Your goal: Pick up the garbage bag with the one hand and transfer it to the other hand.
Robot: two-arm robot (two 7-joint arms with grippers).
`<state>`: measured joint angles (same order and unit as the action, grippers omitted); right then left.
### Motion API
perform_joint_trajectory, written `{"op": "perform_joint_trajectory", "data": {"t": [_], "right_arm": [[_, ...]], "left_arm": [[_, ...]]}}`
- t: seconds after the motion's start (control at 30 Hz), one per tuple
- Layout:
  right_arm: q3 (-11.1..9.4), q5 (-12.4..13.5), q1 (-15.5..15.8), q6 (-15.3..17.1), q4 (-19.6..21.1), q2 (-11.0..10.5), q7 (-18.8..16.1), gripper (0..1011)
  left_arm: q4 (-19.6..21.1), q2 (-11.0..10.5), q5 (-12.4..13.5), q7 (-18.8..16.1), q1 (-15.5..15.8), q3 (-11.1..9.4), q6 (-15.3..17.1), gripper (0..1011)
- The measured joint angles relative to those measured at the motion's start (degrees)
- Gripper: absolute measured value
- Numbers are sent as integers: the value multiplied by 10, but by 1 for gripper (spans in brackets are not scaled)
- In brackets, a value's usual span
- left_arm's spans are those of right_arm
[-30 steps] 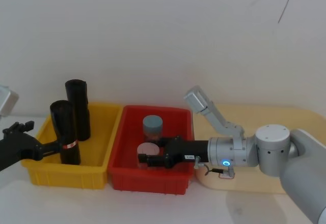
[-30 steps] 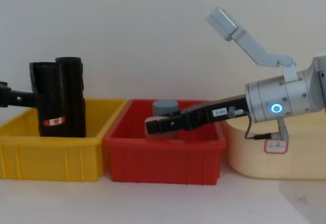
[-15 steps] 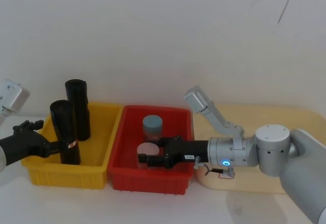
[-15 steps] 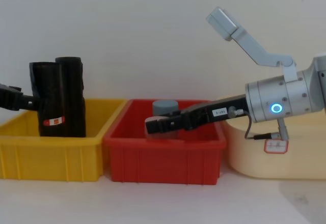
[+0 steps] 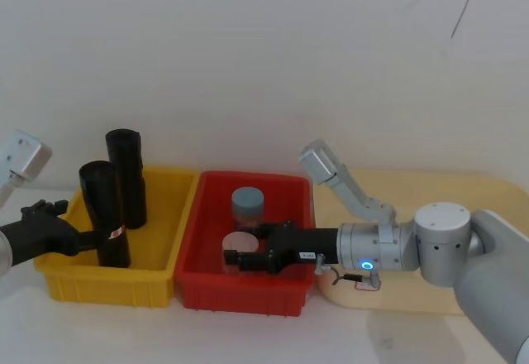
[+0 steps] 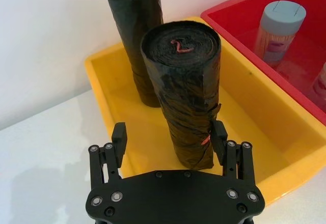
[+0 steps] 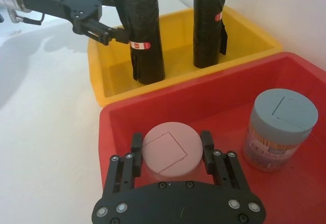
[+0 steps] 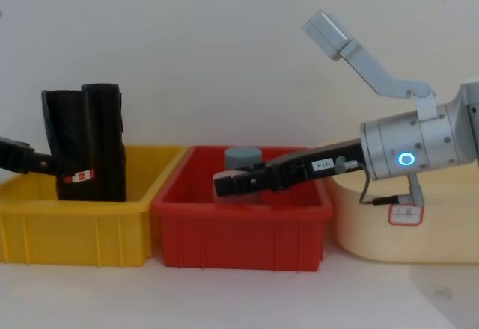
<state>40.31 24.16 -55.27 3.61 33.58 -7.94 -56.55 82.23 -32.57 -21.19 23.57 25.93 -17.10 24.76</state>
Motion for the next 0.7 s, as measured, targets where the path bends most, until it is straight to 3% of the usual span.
{"op": "perform_joint_trajectory", "data": {"t": [0.7], "right_arm": [[0,0,0,0,0,0,0,650]], "left_arm": [[-108,29,-4,68,66,-38,-65,1001]]}}
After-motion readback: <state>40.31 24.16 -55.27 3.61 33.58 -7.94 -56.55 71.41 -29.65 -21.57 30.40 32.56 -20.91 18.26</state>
